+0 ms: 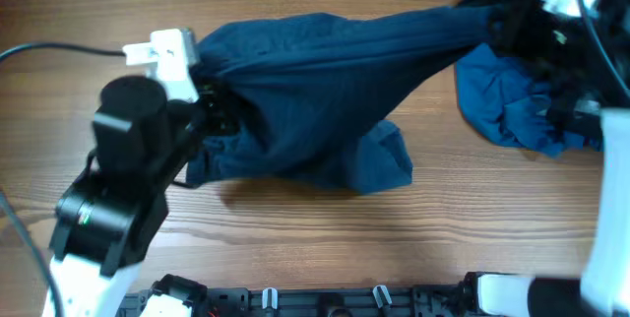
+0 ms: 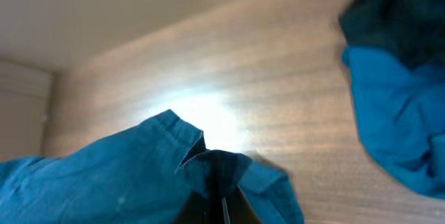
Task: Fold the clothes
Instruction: 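Pull the navy garment left and lay it flat on the table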
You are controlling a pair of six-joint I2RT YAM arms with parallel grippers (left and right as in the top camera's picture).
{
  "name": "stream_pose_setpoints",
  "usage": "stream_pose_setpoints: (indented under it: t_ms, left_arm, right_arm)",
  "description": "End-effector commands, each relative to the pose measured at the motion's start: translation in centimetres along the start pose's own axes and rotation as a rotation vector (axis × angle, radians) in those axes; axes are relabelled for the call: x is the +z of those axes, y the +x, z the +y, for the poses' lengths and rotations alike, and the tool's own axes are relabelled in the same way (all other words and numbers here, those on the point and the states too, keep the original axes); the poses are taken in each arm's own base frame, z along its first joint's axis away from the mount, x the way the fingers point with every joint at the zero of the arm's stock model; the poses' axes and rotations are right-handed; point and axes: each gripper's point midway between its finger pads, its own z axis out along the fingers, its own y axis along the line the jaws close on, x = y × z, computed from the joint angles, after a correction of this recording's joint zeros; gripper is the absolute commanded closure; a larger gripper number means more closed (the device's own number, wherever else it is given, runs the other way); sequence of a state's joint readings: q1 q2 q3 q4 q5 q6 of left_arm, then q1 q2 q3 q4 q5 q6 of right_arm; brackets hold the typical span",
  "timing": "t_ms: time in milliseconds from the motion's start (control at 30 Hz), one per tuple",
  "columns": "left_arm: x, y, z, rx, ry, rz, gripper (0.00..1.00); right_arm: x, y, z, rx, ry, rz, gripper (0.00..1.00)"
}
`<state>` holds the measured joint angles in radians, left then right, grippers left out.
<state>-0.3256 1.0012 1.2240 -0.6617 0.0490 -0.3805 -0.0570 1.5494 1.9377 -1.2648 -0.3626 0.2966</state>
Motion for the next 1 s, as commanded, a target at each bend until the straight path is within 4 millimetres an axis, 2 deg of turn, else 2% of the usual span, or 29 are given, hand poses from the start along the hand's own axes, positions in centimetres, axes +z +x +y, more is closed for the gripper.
stream_pose_setpoints:
  t_ms: [0,33,133,233,333,400,433,467,500,567,667,767,867,967]
  left_arm:
    - [2.4,0.3,2.0,-0.034,-0.102,0.028,0.96]
    - [3.2,0.7,2.3,-0.035,-0.114,0.051,0.96]
    - [5.7,2.2,3.1,-0.037,-0.147,0.118,0.96]
    - [7.1,3.2,3.7,-0.038,-0.168,0.160,0.96]
    - [7.9,3.8,4.0,-0.038,-0.180,0.185,0.96]
    - [8.2,4.0,4.2,-0.038,-0.185,0.193,0.96]
    - [8.3,4.1,4.2,-0.038,-0.187,0.197,0.96]
    - [8.5,4.2,4.4,-0.037,-0.194,0.201,0.96]
    - [8.6,4.3,4.6,-0.036,-0.205,0.202,0.96]
    - [8.8,4.4,4.8,-0.036,-0.212,0.206,0.96]
    - [8.8,4.2,5.2,-0.033,-0.234,0.197,0.96]
    - [8.8,4.1,5.5,-0.032,-0.252,0.188,0.96]
    - [8.9,3.9,6.1,-0.027,-0.282,0.175,0.96]
    - [9.6,4.2,7.0,-0.023,-0.322,0.184,0.96]
  right_arm:
    - [5.9,-0.6,-3.0,-0.009,0.090,0.085,0.96]
    - [7.2,-0.7,-3.0,-0.012,0.077,0.101,0.96]
    - [13.6,-1.8,-1.9,-0.060,-0.023,0.123,0.96]
    - [18.9,-2.9,-1.1,-0.098,-0.087,0.096,0.95]
    - [23.8,-3.5,-0.6,-0.137,-0.123,0.060,0.96]
    - [25.7,-3.8,-0.3,-0.157,-0.138,0.039,0.96]
    - [26.8,-3.8,-0.2,-0.166,-0.148,0.028,0.62]
    - [27.1,-3.8,-0.1,-0.170,-0.150,0.026,0.12]
    - [27.1,-3.7,-0.2,-0.167,-0.148,0.032,0.04]
    - [26.0,-3.3,0.2,-0.156,-0.165,0.060,0.03]
    - [21.5,-1.0,0.8,-0.094,-0.182,0.173,0.01]
    - [18.5,1.4,0.3,-0.067,-0.120,0.264,0.02]
    - [17.1,4.2,-0.9,-0.041,-0.031,0.371,0.04]
    - [16.7,6.6,-2.0,-0.022,0.028,0.460,0.08]
